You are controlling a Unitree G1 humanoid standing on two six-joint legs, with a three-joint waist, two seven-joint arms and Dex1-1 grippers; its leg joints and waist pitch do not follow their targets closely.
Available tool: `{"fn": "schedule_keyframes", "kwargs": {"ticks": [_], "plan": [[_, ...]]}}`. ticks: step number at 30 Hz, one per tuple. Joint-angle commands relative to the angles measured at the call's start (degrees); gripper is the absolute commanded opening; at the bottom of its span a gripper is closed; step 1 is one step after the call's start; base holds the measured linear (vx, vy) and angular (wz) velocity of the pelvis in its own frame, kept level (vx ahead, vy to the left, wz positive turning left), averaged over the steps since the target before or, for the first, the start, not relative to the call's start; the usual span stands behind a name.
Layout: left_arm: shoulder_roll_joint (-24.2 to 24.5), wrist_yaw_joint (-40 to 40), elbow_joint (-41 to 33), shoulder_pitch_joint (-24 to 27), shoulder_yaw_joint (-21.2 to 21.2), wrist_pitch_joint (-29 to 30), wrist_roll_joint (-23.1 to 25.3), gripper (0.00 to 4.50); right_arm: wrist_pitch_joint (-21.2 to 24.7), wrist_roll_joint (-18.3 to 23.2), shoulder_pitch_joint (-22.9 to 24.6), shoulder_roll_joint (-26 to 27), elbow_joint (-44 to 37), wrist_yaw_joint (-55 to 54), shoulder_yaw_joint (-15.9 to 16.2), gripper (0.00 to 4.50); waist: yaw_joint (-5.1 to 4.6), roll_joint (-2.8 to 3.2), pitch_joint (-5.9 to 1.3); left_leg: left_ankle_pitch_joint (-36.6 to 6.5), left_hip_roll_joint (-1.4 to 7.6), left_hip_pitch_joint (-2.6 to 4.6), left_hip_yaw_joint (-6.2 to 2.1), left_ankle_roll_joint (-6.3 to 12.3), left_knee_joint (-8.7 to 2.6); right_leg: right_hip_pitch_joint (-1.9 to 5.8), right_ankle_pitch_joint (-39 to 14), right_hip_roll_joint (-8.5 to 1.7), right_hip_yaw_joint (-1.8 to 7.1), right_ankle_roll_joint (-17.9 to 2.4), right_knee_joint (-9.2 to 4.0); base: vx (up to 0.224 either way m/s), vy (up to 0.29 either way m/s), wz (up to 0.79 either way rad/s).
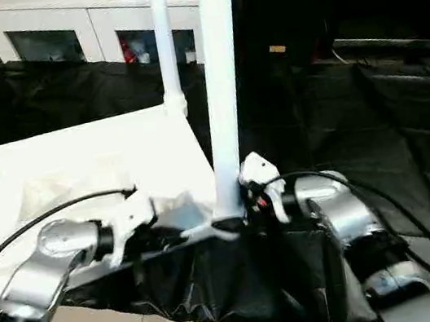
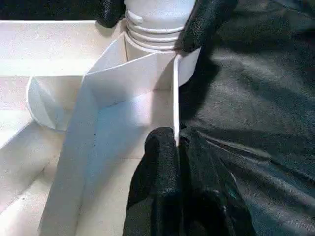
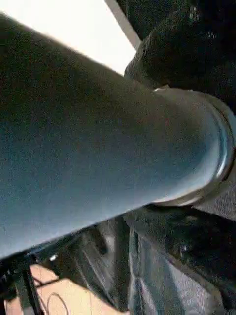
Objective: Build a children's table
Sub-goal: Rotate leg to tighten
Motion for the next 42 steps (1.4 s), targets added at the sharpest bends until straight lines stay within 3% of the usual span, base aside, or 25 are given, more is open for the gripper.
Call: {"fn": "schedule_keyframes", "kwargs": {"ticks": [1, 6, 11, 16, 17, 18, 20, 21, 23, 28, 31, 34, 36, 42], "plan": [[-0.5, -1.3, -3.9, -0.5, 0.1, -1.1, -3.2, 0.00, 0.6, 0.4, 0.9, -1.0, -1.8, 1.3, 1.4, 3.24, 0.05, -0.25, -4.19, -9.6, 4.00, 0.72, -1.44, 3.67, -3.68, 2.86, -16.2, -6.28, 4.36, -9.0, -4.48, 0.000, 0.000, 0.00], [-0.6, -1.4, -4.3, -0.4, 0.3, -0.7, -3.2, 0.00, 1.9, 0.7, 2.0, -0.3, -3.7, 2.1, 1.7, 2.83, 0.04, -0.24, -4.15, -9.6, 3.99, 0.77, -1.43, 3.63, -3.70, 2.76, -16.7, -6.26, 4.37, -8.7, -4.56, 0.000, 0.000, 0.00], [-2.4, 2.0, -2.4, -1.5, 0.9, -0.8, -2.2, 0.00, 3.7, 1.2, 3.9, 1.9, -5.4, -0.3, 1.9, 2.72, 0.05, -0.35, -4.11, -10.1, 3.99, 0.87, -1.49, 3.21, -3.77, 2.71, -18.0, -6.31, 4.37, -8.2, -4.71, 0.000, 0.000, 0.00], [-5.0, 7.6, 0.9, -3.7, 1.4, -0.3, -0.1, 0.00, 4.0, -0.5, 3.8, 6.5, -2.8, -10.8, 0.2, 2.72, -0.42, -0.46, -3.98, -11.2, 3.86, 0.95, -1.63, 1.92, -3.92, 2.58, -21.1, -6.42, 4.29, -7.0, -5.17, 0.000, 0.000, 0.00], [-6.6, 10.1, 2.4, -5.1, 1.4, 0.5, 0.8, 0.00, 3.6, -2.4, 2.8, 9.8, 0.5, -19.6, -1.4, 2.72, -0.49, -0.42, -3.96, -11.6, 3.82, 1.12, -1.59, 1.69, -3.89, 2.45, -21.7, -6.48, 4.31, -6.9, -5.31, 0.000, 0.000, 0.00], [-7.0, 10.8, 2.8, -5.5, 1.5, 0.7, 1.1, 0.00, 3.7, -2.5, 2.6, 10.6, 1.2, -21.3, -1.8, 2.72, -0.63, -0.38, -3.83, -11.9, 3.80, 1.18, -1.60, 1.33, -3.94, 2.24, -22.3, -6.46, 4.33, -6.9, -5.35, 0.000, 0.000, 0.00], [-9.7, 15.7, 5.2, -7.9, 1.9, 2.3, 2.5, 0.00, 4.5, -2.8, 1.3, 15.0, 4.4, -31.4, -4.7, 2.71, -0.91, -0.32, -3.83, -12.3, 3.72, 1.05, -1.80, 0.52, -4.01, 2.48, -24.0, -6.62, 4.18, -6.4, -5.54, 0.000, 0.000, 0.00], [-9.9, 16.1, 5.4, -8.0, 1.9, 2.4, 2.6, 0.00, 4.6, -2.8, 1.2, 15.3, 4.6, -32.0, -4.9, 2.71, -0.94, -0.31, -3.90, -13.1, 3.76, 1.46, -1.81, -0.01, -3.97, 2.23, -24.6, -6.67, 4.21, -6.2, -5.69, 0.000, 0.000, 0.00], [-11.8, 19.2, 6.9, -9.5, 2.4, 3.2, 3.5, 0.00, 5.5, -2.4, 0.2, 18.0, 6.0, -37.4, -6.7, 2.70, -0.89, -0.31, -3.95, -12.3, 3.81, 1.32, -1.75, 0.31, -4.03, 2.32, -22.7, -6.69, 4.41, -6.4, -5.53, 0.000, 0.000, 0.00], [-15.3, 24.3, 8.1, -11.3, 3.1, 4.1, 4.2, 0.00, 2.9, -1.9, -0.1, 21.3, 5.8, -37.5, -6.4, 2.70, -0.21, -0.15, -4.46, -9.0, 3.99, 1.31, -1.40, 1.28, -3.85, 2.47, -13.0, -6.65, 4.77, -8.9, -4.33, 0.000, 0.000, 0.00], [-15.4, 24.0, 7.5, -11.0, 2.8, 4.1, 4.2, 0.00, 2.7, -1.8, -0.3, 21.5, 6.0, -37.8, -7.1, 3.40, -0.21, -0.16, -4.45, -8.0, 3.99, 0.86, -1.46, 2.05, -3.89, 2.82, -11.8, -6.66, 4.67, -9.1, -4.16, 0.000, 0.000, 0.00], [-15.1, 23.0, 6.5, -10.3, 2.6, 3.6, 4.0, 0.00, 2.8, -1.2, -0.5, 20.9, 5.8, -37.4, -7.8, 3.45, -0.32, -0.33, -4.23, -9.4, 3.95, 0.86, -1.53, 1.90, -4.00, 2.80, -14.8, -6.76, 4.58, -8.4, -4.56, 0.000, 0.000, 0.00], [-14.1, 21.8, 5.4, -9.4, 2.6, 3.5, 3.8, 0.00, 2.4, -1.3, -0.9, 19.2, 5.5, -36.5, -8.0, 3.86, -0.39, -0.36, -4.19, -9.8, 3.99, 0.89, -1.56, 1.65, -4.03, 2.74, -15.9, -6.68, 4.59, -8.0, -4.62, 0.000, 0.000, 0.00], [-11.3, 17.2, 2.4, -7.2, 2.5, 2.6, 2.5, 0.00, 1.8, -0.7, -2.0, 13.7, 3.9, -29.5, -8.8, 4.30, -0.22, -0.36, -4.49, -7.4, 3.95, 0.61, -1.49, 2.80, -3.76, 3.16, -11.5, -6.69, 4.61, -8.9, -4.02, 0.000, 0.000, 0.00]]}}
